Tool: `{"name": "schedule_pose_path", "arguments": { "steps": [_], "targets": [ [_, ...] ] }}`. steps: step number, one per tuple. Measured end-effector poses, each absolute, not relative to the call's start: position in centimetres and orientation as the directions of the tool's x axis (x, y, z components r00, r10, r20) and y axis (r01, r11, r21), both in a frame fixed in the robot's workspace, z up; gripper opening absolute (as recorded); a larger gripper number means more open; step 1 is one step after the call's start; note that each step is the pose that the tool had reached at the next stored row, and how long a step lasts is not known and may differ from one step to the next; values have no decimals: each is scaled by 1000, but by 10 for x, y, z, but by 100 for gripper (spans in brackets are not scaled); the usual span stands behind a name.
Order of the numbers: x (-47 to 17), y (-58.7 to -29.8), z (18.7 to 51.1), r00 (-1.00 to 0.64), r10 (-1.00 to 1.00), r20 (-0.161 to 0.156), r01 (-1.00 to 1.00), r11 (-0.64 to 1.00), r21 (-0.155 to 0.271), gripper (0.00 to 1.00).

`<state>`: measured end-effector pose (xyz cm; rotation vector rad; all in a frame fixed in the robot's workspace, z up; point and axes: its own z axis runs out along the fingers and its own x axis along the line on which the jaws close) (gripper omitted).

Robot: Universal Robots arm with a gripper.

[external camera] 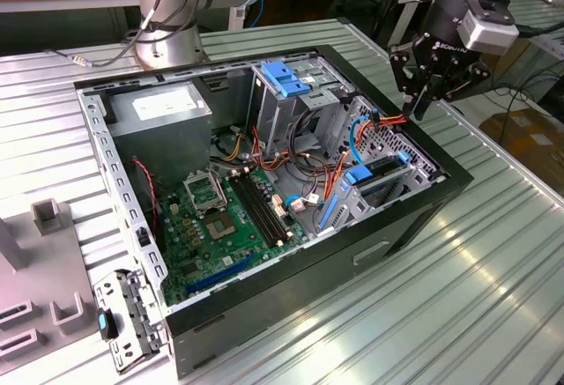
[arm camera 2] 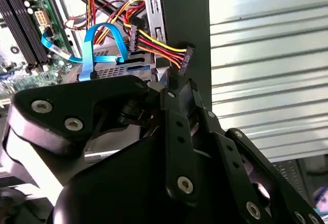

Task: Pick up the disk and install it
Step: 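Insert the first disk wire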

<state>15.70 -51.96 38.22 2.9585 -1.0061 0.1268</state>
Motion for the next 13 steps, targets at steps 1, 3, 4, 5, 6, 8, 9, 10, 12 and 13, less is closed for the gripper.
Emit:
{"name": "schedule_pose_path", "arguments": {
  "steps": [1, 3, 4, 5, 6, 8, 9, 10, 12, 13],
  "targets": [
    [158, -519, 381, 795, -601, 81, -602, -798, -13, 25],
    [161, -519, 379, 803, -590, 81, -591, -806, -13, 25],
    [162, -518, 378, 808, -584, 81, -585, -811, -13, 25],
    [162, -517, 378, 809, -583, 81, -584, -812, -12, 26],
    [162, -517, 377, 809, -583, 81, -584, -812, -13, 33],
    [162, -516, 377, 809, -582, 80, -583, -812, -14, 33],
    [162, -515, 376, 809, -582, 80, -583, -813, -14, 33],
    [162, -515, 375, 809, -582, 80, -583, -813, -14, 33],
    [163, -514, 374, 810, -581, 80, -582, -813, -14, 33],
    [163, -513, 372, 810, -581, 80, -582, -813, -14, 33]
  ]
}}
